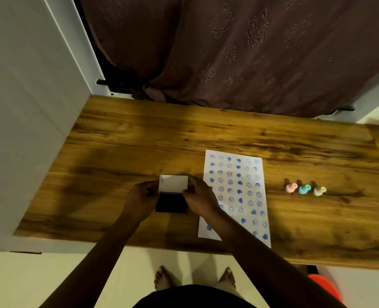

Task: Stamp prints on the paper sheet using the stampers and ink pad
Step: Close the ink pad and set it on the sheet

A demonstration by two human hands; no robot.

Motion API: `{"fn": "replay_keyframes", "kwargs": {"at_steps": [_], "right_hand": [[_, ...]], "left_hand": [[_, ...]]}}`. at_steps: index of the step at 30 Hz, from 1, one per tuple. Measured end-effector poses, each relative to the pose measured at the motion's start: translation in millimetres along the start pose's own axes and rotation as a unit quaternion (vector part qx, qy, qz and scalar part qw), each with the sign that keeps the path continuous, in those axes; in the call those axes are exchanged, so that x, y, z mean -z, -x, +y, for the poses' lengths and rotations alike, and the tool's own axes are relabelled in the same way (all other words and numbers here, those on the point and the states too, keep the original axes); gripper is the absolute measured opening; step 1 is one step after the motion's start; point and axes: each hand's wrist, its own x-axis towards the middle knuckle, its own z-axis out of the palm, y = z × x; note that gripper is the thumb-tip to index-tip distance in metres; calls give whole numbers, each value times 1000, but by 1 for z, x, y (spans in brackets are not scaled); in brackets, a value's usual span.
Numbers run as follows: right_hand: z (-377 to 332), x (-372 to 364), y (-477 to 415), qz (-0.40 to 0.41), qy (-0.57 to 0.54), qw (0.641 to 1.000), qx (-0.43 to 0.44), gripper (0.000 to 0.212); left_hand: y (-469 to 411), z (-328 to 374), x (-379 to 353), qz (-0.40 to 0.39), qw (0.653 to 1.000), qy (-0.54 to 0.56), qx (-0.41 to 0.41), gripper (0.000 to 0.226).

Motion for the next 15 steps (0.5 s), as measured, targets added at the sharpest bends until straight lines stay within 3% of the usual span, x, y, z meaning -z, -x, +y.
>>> {"fn": "replay_keyframes", "kwargs": {"at_steps": [7, 15], "right_hand": [[8, -1, 14, -4, -77, 997, 18, 56], [20, -9, 35, 18, -190, 981, 25, 51]], "left_hand": [[16, -7, -1, -2, 999, 12, -32, 53], [30, -25, -7, 31, 996, 82, -30, 45]]}}
